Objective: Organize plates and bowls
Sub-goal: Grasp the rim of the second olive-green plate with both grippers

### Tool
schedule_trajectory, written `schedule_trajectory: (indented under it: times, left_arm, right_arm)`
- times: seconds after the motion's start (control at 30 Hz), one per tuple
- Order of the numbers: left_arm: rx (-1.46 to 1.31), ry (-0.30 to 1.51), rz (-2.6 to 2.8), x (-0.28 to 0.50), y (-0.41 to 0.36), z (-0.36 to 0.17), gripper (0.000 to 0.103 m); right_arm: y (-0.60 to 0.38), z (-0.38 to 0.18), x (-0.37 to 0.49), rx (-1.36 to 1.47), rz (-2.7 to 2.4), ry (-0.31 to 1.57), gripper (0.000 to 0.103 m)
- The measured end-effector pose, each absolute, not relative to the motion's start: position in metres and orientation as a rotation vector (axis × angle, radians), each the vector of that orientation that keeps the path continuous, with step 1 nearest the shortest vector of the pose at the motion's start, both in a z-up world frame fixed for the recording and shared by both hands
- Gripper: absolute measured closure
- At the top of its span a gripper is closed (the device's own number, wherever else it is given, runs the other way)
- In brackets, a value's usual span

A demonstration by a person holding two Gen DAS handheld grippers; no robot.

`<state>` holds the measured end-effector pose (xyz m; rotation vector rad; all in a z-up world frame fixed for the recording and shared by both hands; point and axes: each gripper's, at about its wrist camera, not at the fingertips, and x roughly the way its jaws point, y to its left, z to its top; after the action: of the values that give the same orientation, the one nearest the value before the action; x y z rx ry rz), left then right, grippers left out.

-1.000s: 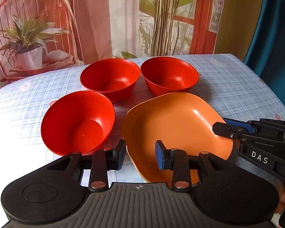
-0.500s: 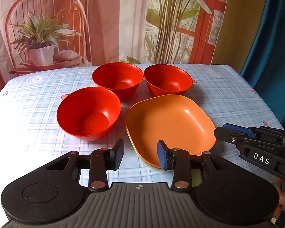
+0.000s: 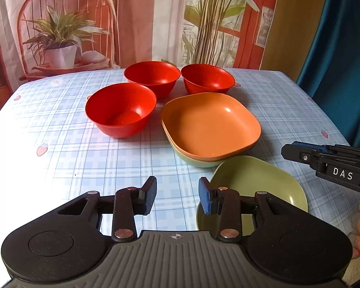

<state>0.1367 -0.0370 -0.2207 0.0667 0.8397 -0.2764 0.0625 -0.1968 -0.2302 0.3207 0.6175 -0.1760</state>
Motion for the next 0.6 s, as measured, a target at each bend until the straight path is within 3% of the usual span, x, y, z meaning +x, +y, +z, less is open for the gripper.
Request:
schedule_trajectory:
  times: [0.6]
  left_arm:
    - [0.049, 0.880, -0.310, 0.104, -0.036, -0.237, 0.063]
  right_arm:
    - [-0.184, -0.243, 0.025, 0.325, -0.222, 0.702, 0.084]
